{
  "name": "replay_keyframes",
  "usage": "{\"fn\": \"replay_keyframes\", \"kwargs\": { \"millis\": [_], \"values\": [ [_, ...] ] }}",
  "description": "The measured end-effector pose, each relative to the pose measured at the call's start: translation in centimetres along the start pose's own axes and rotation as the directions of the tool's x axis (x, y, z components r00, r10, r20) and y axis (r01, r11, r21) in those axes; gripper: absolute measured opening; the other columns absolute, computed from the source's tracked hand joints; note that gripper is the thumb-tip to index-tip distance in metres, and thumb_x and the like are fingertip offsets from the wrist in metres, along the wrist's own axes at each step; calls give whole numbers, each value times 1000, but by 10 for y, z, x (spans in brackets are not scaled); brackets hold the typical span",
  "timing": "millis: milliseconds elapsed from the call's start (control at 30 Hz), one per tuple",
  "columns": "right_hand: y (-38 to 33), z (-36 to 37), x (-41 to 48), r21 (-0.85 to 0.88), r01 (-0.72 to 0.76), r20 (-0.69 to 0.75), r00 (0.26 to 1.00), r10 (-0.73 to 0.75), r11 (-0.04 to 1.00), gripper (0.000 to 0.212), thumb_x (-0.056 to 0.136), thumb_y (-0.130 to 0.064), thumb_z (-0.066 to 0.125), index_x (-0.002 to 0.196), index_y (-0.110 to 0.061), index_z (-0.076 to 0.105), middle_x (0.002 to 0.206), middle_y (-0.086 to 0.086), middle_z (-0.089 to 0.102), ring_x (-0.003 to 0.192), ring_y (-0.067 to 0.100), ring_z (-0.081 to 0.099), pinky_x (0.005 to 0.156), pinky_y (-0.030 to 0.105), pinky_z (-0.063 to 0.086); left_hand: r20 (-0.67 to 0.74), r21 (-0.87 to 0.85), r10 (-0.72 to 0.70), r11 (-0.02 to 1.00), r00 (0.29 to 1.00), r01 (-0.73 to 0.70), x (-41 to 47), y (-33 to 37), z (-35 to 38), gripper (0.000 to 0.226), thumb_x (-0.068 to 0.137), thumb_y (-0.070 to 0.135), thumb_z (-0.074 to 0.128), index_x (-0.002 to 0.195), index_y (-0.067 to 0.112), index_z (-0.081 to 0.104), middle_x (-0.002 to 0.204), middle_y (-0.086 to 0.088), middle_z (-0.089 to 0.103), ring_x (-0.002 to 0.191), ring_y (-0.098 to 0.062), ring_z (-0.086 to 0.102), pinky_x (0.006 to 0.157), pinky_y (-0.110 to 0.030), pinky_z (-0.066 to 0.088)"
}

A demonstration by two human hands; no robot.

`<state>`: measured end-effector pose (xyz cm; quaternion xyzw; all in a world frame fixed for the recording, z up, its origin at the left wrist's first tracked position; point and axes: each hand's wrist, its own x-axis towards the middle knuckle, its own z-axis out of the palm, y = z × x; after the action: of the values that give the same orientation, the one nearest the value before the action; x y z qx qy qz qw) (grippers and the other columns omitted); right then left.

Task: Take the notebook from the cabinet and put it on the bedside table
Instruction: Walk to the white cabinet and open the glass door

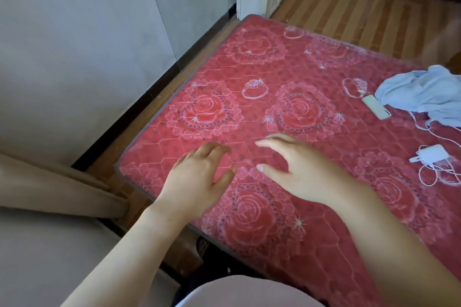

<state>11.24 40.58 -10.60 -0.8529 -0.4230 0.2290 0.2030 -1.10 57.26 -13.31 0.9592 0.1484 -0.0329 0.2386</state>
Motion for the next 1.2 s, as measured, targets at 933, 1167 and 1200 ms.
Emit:
{"fn": "replay_keyframes", "kwargs": {
  "millis": [933,1167,1200],
  "values": [
    [-126,79,168,75,-45,-82,995,51,996,45,89,-42,52,131,-29,44,138,-12,46,124,8,44,101,28,37,-33,-145,-4,989,999,-1,56,-200,-74,41,89,48,44,126,31,48,132,10,49,112,-13,53,84,-30,46],
    [-201,101,262,85,-134,-61,988,139,987,47,88,-41,54,132,-28,44,137,-8,47,123,8,44,100,24,33,47,-36,76,997,996,-75,103,-307,-145,42,90,48,42,128,30,46,132,7,49,112,-13,52,93,-33,44],
    [-208,100,272,79,-134,-75,987,140,988,47,88,-40,54,132,-28,44,137,-7,48,121,9,45,100,25,35,49,-28,92,995,995,-91,109,-315,-151,43,90,47,43,128,29,46,133,6,50,113,-13,51,94,-32,42]
  ]
}}
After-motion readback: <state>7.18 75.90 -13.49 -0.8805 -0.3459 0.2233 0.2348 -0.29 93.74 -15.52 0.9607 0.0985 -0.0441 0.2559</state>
